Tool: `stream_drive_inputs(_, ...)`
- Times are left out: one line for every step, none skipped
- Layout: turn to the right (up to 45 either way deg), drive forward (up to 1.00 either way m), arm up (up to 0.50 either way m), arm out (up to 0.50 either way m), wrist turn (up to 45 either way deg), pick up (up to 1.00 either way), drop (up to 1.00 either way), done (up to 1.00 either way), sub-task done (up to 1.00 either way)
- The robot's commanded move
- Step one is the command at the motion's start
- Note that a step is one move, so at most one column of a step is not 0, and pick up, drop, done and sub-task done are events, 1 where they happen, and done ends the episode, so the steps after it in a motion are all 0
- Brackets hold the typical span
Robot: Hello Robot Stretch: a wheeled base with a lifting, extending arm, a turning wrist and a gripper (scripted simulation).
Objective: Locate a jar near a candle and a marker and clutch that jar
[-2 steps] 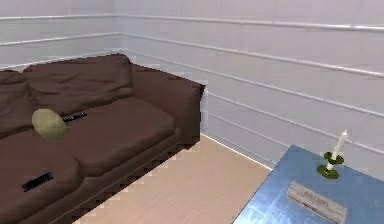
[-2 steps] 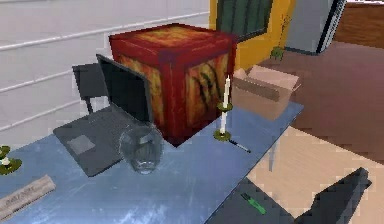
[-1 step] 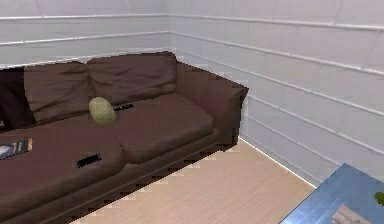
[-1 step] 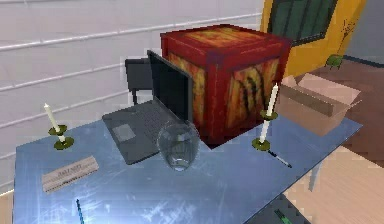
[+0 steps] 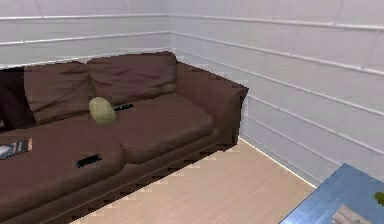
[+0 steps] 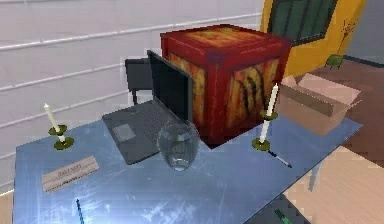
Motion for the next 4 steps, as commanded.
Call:
stream_drive_inputs(0.0, 0.00, 0.34, 0.00, 0.0, 0.00, 0.00, 0.00, 0.00)
stream_drive_inputs(0.0, 0.00, 0.00, 0.28, 0.0, 0.00, 0.00, 0.00, 0.00)
stream_drive_inputs(0.0, 0.00, 0.00, 0.00, 45.0, 0.00, 0.00, 0.00, 0.00)
stream_drive_inputs(0.0, 0.00, 0.00, 0.00, 45.0, 0.00, 0.00, 0.00, 0.00)
